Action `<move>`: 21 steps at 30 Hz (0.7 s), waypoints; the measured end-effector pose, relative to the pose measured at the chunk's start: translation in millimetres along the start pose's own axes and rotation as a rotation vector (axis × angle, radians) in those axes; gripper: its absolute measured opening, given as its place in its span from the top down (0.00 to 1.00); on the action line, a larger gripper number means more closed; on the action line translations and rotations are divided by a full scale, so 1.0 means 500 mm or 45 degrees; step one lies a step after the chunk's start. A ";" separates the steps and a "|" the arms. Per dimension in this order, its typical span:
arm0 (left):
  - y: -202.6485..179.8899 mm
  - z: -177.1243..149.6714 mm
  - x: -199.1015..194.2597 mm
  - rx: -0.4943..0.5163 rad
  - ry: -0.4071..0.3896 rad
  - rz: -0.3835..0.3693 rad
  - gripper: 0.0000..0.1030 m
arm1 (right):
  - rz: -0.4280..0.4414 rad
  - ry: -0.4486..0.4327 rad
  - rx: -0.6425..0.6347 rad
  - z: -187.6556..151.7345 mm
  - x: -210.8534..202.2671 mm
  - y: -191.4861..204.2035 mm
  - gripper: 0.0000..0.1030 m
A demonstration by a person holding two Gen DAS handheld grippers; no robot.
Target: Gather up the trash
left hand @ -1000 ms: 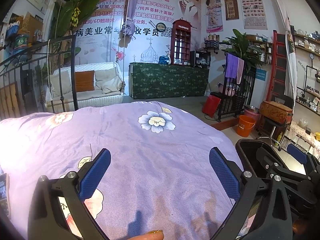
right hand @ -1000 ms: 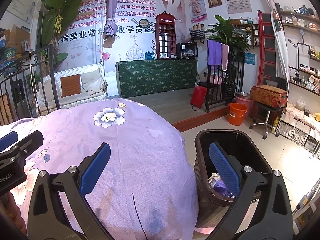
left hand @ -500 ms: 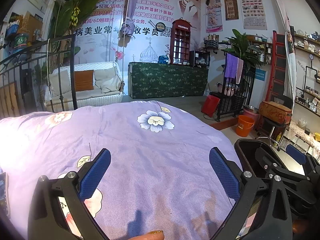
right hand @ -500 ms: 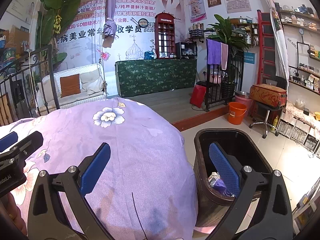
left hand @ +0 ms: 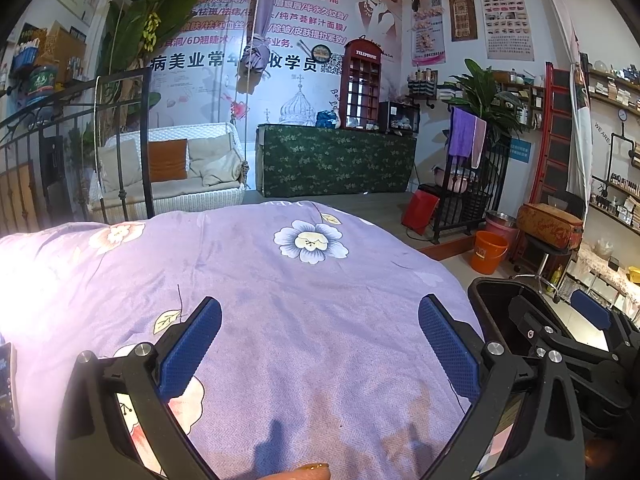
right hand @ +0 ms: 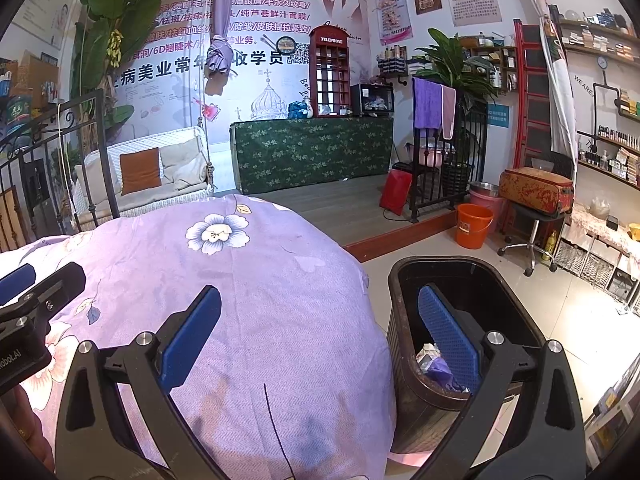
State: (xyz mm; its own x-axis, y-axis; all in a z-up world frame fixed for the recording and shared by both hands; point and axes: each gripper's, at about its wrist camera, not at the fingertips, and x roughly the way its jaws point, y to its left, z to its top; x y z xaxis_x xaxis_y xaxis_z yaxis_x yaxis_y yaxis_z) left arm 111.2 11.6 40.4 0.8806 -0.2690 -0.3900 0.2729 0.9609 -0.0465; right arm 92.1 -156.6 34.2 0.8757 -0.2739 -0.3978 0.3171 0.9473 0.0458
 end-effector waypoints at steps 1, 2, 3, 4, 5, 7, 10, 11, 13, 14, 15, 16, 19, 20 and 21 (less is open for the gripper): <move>0.000 0.000 0.000 -0.001 -0.002 0.001 0.06 | 0.000 0.000 0.000 0.000 0.000 0.000 0.05; 0.001 0.000 0.000 -0.001 -0.002 -0.001 0.06 | 0.000 0.001 0.000 0.000 0.000 0.000 0.05; 0.001 0.000 0.000 -0.001 -0.001 -0.002 0.06 | 0.001 0.001 0.000 0.000 0.000 0.000 0.05; 0.000 0.000 0.000 -0.001 0.000 -0.001 0.06 | 0.000 0.002 -0.001 -0.001 0.000 0.000 0.05; -0.001 -0.001 0.000 0.000 0.001 -0.001 0.06 | -0.001 0.002 -0.001 0.000 0.000 0.000 0.05; -0.001 -0.001 -0.001 0.001 0.000 -0.001 0.06 | 0.000 0.001 0.001 0.000 0.000 0.000 0.05; -0.004 0.001 -0.001 -0.001 0.000 -0.005 0.06 | 0.001 0.004 0.000 -0.001 0.002 0.001 0.05; -0.008 0.003 -0.002 0.000 0.001 -0.007 0.06 | 0.000 0.004 0.000 -0.001 0.002 0.001 0.05; -0.009 0.004 -0.002 -0.001 0.003 -0.008 0.06 | 0.001 0.006 0.001 -0.001 0.002 0.001 0.05; -0.009 0.004 -0.002 -0.002 0.001 -0.009 0.06 | 0.002 0.006 0.002 -0.003 0.002 0.002 0.05; -0.009 0.004 -0.002 -0.001 0.001 -0.008 0.06 | 0.002 0.007 0.002 -0.003 0.002 0.002 0.05; -0.010 0.004 -0.002 -0.001 0.001 -0.007 0.06 | 0.002 0.006 0.001 -0.003 0.002 0.002 0.05; -0.011 0.004 -0.003 -0.002 0.001 -0.009 0.06 | 0.002 0.007 0.002 -0.003 0.002 0.002 0.05; -0.010 0.004 -0.002 -0.001 0.001 -0.009 0.06 | 0.002 0.009 0.002 -0.004 0.002 0.002 0.05; -0.011 0.003 -0.003 -0.002 0.002 -0.006 0.06 | 0.002 0.009 0.002 -0.003 0.002 0.002 0.05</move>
State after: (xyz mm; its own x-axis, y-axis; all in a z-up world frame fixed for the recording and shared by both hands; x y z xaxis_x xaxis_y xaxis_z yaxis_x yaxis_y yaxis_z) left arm 109.2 6.6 42.8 0.8788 -0.2737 -0.3909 0.2767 0.9597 -0.0497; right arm 92.7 -155.6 32.5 0.8737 -0.2712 -0.4039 0.3162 0.9475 0.0476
